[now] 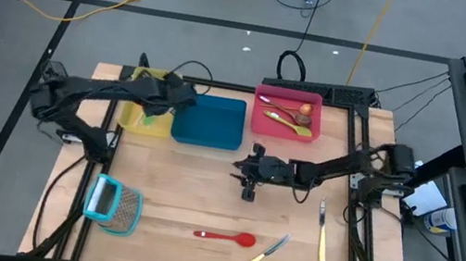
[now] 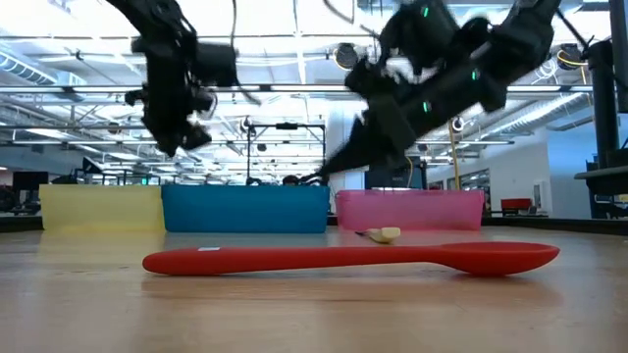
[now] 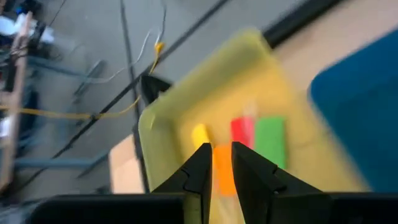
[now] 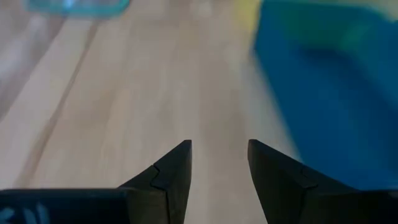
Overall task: Pick & Place Kitchen Items
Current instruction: Put the top light yellow knife into the blue bin
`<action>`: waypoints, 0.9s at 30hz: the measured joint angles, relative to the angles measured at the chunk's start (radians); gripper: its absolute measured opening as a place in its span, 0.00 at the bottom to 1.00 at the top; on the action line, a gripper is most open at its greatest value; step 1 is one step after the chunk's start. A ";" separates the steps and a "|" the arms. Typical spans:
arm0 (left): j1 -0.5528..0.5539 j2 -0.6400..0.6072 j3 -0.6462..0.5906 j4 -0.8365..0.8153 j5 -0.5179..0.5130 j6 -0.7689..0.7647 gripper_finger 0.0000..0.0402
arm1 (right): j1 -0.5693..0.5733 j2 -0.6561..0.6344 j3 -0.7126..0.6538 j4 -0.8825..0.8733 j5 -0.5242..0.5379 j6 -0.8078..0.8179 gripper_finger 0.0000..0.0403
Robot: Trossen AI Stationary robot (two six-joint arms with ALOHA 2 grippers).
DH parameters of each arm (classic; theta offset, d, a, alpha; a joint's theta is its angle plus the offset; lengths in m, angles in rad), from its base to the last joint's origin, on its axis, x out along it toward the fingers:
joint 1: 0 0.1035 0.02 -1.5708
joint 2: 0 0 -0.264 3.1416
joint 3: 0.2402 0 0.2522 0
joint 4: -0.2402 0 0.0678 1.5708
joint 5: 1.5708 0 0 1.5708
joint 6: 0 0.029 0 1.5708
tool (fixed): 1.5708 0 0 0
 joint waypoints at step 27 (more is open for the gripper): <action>-0.439 -0.225 -0.001 0.107 -0.129 -0.086 0.17 | 0.065 -0.148 -0.057 -0.458 0.492 0.739 0.38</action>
